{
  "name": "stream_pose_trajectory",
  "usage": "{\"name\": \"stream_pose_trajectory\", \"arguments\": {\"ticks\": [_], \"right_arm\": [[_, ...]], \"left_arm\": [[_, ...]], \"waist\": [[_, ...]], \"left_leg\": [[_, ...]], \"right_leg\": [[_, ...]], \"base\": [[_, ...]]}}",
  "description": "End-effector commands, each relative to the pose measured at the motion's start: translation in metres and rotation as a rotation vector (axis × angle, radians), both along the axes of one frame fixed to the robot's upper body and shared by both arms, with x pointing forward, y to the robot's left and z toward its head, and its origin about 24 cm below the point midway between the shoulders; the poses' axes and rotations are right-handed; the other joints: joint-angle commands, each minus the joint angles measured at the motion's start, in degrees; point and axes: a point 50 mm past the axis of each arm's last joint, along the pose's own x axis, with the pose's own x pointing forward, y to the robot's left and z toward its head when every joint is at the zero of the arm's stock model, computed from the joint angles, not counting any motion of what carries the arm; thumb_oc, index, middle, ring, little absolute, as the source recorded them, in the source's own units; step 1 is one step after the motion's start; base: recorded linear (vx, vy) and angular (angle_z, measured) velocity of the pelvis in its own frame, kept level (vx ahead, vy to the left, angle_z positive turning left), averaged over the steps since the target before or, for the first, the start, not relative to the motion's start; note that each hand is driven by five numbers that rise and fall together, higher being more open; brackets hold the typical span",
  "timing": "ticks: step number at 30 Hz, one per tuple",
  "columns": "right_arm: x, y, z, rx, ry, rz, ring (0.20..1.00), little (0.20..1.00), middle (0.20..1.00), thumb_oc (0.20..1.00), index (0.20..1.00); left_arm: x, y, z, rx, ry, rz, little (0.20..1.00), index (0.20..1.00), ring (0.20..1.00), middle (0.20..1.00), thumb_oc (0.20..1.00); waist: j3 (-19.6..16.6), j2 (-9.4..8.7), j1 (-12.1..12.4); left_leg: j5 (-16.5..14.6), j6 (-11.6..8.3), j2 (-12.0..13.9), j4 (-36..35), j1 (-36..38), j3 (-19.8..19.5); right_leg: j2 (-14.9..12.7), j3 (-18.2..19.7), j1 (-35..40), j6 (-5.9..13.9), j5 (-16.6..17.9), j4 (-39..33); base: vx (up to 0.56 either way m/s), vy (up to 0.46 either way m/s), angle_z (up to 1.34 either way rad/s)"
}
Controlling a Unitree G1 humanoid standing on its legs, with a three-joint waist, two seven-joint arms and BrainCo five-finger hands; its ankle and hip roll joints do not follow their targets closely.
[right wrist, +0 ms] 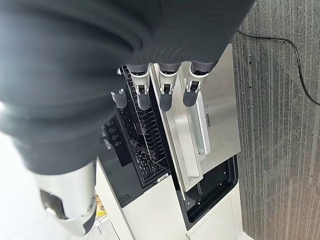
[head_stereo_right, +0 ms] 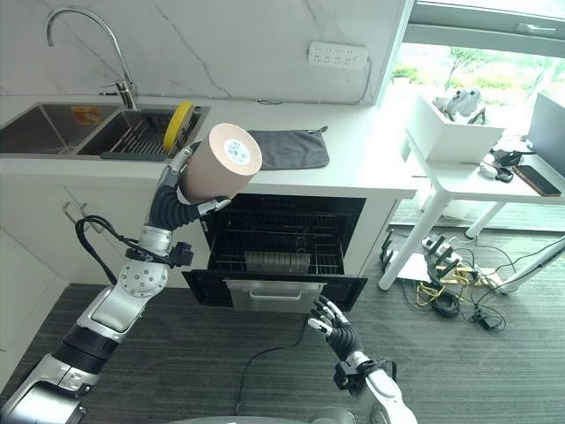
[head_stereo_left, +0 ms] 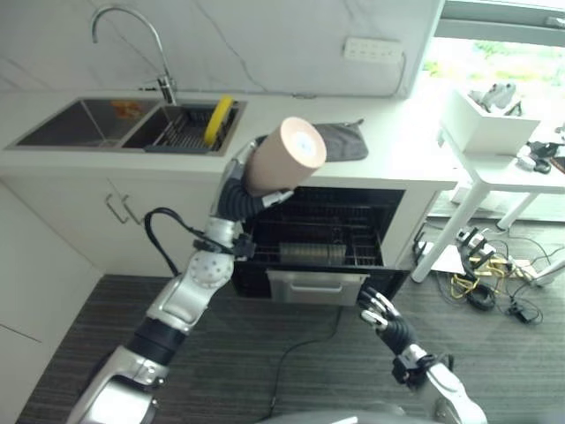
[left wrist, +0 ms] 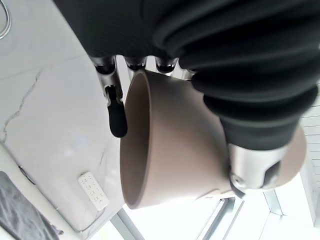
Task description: Place the dishes in the dishwasher.
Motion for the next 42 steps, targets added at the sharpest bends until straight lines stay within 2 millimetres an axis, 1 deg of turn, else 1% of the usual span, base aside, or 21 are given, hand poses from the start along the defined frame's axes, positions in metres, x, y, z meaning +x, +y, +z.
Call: {"name": "stream_pose_trajectory", "arguments": {"ticks": [1,2,4,9,16,19,21,23,24,26,27,29,30,31,34,35,37,39,40,41,42], "right_arm": [[0.024,-0.001,0.025,0.028,-0.140,0.011,1.000,1.000,1.000,1.000,1.000],[0.026,0.000,0.025,0.051,-0.135,0.002,1.000,1.000,1.000,1.000,1.000],[0.029,0.001,0.025,0.074,-0.133,-0.006,1.000,1.000,1.000,1.000,1.000],[0.033,-0.001,0.028,0.063,-0.130,-0.007,1.000,1.000,1.000,1.000,1.000],[0.037,-0.004,0.036,0.006,-0.197,0.052,1.000,1.000,1.000,1.000,1.000],[0.040,-0.007,0.044,-0.038,-0.248,0.084,1.000,1.000,1.000,1.000,1.000],[0.041,-0.009,0.051,-0.060,-0.277,0.084,1.000,1.000,1.000,1.000,1.000],[0.041,-0.011,0.054,-0.068,-0.288,0.077,1.000,1.000,1.000,1.000,1.000],[0.042,-0.017,0.059,-0.104,-0.329,0.081,1.000,1.000,1.000,1.000,1.000],[0.042,-0.020,0.059,-0.124,-0.342,0.088,1.000,1.000,1.000,1.000,1.000],[0.041,-0.023,0.060,-0.132,-0.352,0.085,1.000,1.000,1.000,1.000,1.000],[0.042,-0.027,0.065,-0.132,-0.391,0.044,1.000,1.000,1.000,1.000,1.000],[0.042,-0.027,0.066,-0.136,-0.403,0.027,1.000,1.000,1.000,1.000,1.000],[0.043,-0.030,0.068,-0.135,-0.406,-0.038,1.000,1.000,1.000,1.000,1.000],[0.040,-0.034,0.071,-0.109,-0.430,-0.097,1.000,1.000,1.000,1.000,1.000],[0.036,-0.029,0.070,-0.098,-0.437,-0.107,1.000,1.000,1.000,1.000,1.000],[0.036,-0.027,0.071,-0.095,-0.445,-0.106,1.000,1.000,1.000,1.000,1.000],[0.037,-0.021,0.076,-0.116,-0.494,-0.089,1.000,1.000,1.000,1.000,1.000],[0.040,-0.018,0.080,-0.121,-0.517,-0.080,1.000,1.000,1.000,1.000,1.000],[0.042,-0.017,0.081,-0.123,-0.522,-0.079,1.000,1.000,1.000,1.000,1.000],[0.048,-0.017,0.083,-0.132,-0.519,-0.085,1.000,1.000,1.000,1.000,1.000]], "left_arm": [[0.004,-0.005,0.035,-0.028,-0.160,-0.024,0.200,0.200,0.200,0.200,0.200],[0.004,-0.005,0.037,-0.025,-0.164,-0.028,0.200,0.200,0.200,0.200,0.200],[0.004,-0.007,0.038,-0.015,-0.163,-0.046,0.200,0.200,0.200,0.200,0.200],[-0.002,-0.008,0.036,-0.036,-0.155,-0.057,0.200,0.200,0.200,0.200,0.200],[-0.008,0.004,0.029,-0.074,-0.128,-0.032,0.200,0.200,0.200,0.200,0.200],[-0.009,0.013,0.027,-0.101,-0.116,-0.006,0.200,0.200,0.200,0.200,0.200],[-0.007,0.014,0.027,-0.112,-0.116,0.000,0.200,0.200,0.200,0.200,0.200],[-0.006,0.015,0.028,-0.116,-0.121,0.010,0.200,0.200,0.200,0.200,0.200],[-0.007,0.015,0.031,-0.111,-0.151,0.035,0.200,0.200,0.200,0.200,0.200],[-0.007,0.017,0.031,-0.111,-0.153,0.041,0.200,0.200,0.200,0.200,0.200],[-0.008,0.019,0.029,-0.114,-0.146,0.042,0.200,0.200,0.200,0.200,0.200],[-0.011,0.019,0.026,-0.106,-0.140,0.035,0.200,0.200,0.200,0.200,0.200],[-0.011,0.019,0.025,-0.107,-0.137,0.031,0.200,0.200,0.200,0.200,0.200],[-0.009,0.017,0.022,-0.096,-0.128,0.039,0.200,0.200,0.200,0.200,0.200],[-0.008,0.014,0.021,-0.051,-0.130,0.020,0.200,0.200,0.200,0.200,0.200],[-0.003,0.010,0.021,-0.038,-0.116,0.012,0.200,0.200,0.200,0.200,0.200],[-0.002,0.010,0.021,-0.032,-0.116,0.017,0.200,0.200,0.200,0.200,0.200],[-0.002,0.009,0.027,-0.038,-0.162,-0.006,0.200,0.200,0.200,0.200,0.200],[-0.004,0.009,0.035,-0.027,-0.201,-0.005,0.200,0.200,0.200,0.200,0.200],[-0.004,0.011,0.038,-0.028,-0.207,-0.003,0.200,0.200,0.200,0.200,0.200],[-0.003,0.014,0.043,-0.051,-0.197,-0.004,0.200,0.200,0.200,0.200,0.200]], "waist": [[0.34,-1.41,-0.94],[0.52,-1.51,-1.03],[0.51,-1.45,-0.89],[-0.97,-1.62,0.24],[-2.23,-1.37,0.26],[-2.39,-1.29,0.03],[-2.14,-1.47,-0.63],[-1.59,-2.18,-0.95],[0.21,-2.87,-0.34],[0.94,-2.63,-0.04],[1.43,-1.97,0.15],[0.70,-0.87,0.00],[0.47,-0.47,-0.19],[-0.45,0.12,-0.73],[-0.84,1.52,-1.79],[-0.25,2.19,-2.21],[-0.14,2.17,-2.31],[-0.01,1.36,-2.07],[0.44,0.48,-2.35],[0.64,0.51,-2.23],[0.10,0.48,-1.59]], "left_leg": [[-2.31,-3.24,0.86,0.76,-1.52,0.55],[-2.62,-3.07,0.88,0.76,-1.26,0.55],[-2.62,-3.10,1.68,0.86,-0.71,1.15],[-2.92,-4.05,2.42,1.94,-0.81,1.54],[-3.28,-6.17,3.84,3.24,0.40,3.21],[-4.00,-6.13,3.62,4.41,0.47,2.19],[-5.64,-5.85,3.21,9.04,-1.17,1.47],[-8.07,-5.28,2.54,15.52,-3.27,2.27],[-3.89,-6.46,2.78,32.07,-11.97,0.04],[-2.47,-6.65,2.23,37.33,-15.62,-2.28],[-0.14,-7.12,2.84,37.01,-17.32,-4.52],[-0.26,-6.90,6.05,22.45,-12.81,-3.85],[0.45,-7.18,7.13,16.28,-10.75,-3.17],[-1.87,-6.76,6.01,10.18,-5.91,-4.96],[-2.71,-5.57,3.84,7.10,-2.90,-4.55],[-3.97,-3.44,1.57,5.97,-2.04,-5.37],[-4.10,-2.73,0.94,5.37,-1.71,-5.17],[-4.23,-3.14,0.65,4.82,-1.45,-3.51],[-5.60,-3.65,0.69,4.89,-0.81,-2.39],[-5.83,-3.69,1.00,4.95,-0.65,-2.01],[-5.00,-3.97,2.34,4.15,-0.75,-0.61]], "right_leg": [[3.48,-0.34,1.30,-1.20,0.48,-10.24],[3.42,0.55,0.80,-0.83,1.37,-10.01],[4.19,0.70,1.49,-0.89,0.04,-10.88],[5.82,-0.77,4.79,-2.95,-1.97,-14.75],[6.51,-2.42,8.54,-4.28,-0.58,-21.00],[7.82,-0.80,8.49,-4.94,-1.64,-20.06],[9.33,1.13,7.58,-6.02,-3.71,-16.99],[9.32,1.18,6.95,-6.89,-4.36,-14.85],[10.35,1.69,7.29,-9.37,-5.53,-13.49],[11.10,2.48,7.45,-10.23,-6.05,-12.76],[12.03,3.90,7.89,-10.54,-6.50,-12.45],[11.87,4.33,8.69,-9.36,-7.10,-12.72],[11.14,4.09,9.24,-8.74,-7.30,-12.79],[8.73,4.51,8.65,-6.98,-6.92,-11.97],[5.88,4.01,5.57,-4.91,-7.06,-7.40],[4.80,4.04,1.69,-3.56,-7.25,2.51],[4.38,4.13,-0.35,-2.97,-5.75,4.89],[2.95,2.36,-0.56,-2.36,-3.04,-1.90],[1.22,2.08,-2.18,-1.15,1.96,-6.68],[1.23,2.14,-2.08,-0.94,1.53,-7.50],[2.56,1.73,0.92,-1.23,-0.98,-11.26]], "base": [[0.11,-0.162,0.08],[0.09,-0.162,0.22],[0.11,-0.172,0.24],[0.06,-0.119,0.05],[0.03,-0.103,-0.01],[0.04,-0.139,0.01],[0.03,-0.171,0.03],[0.00,-0.164,0.27],[0.00,-0.146,0.50],[0.06,-0.039,0.31],[0.22,0.208,-0.06],[0.32,0.359,-0.52],[0.43,0.537,-0.76],[0.36,0.497,-0.60],[0.29,0.417,-0.13],[0.21,0.251,0.10],[0.15,0.107,0.29],[0.13,-0.126,0.18],[0.10,-0.172,0.03],[0.13,-0.289,-0.20],[0.07,-0.177,-0.21]]}}
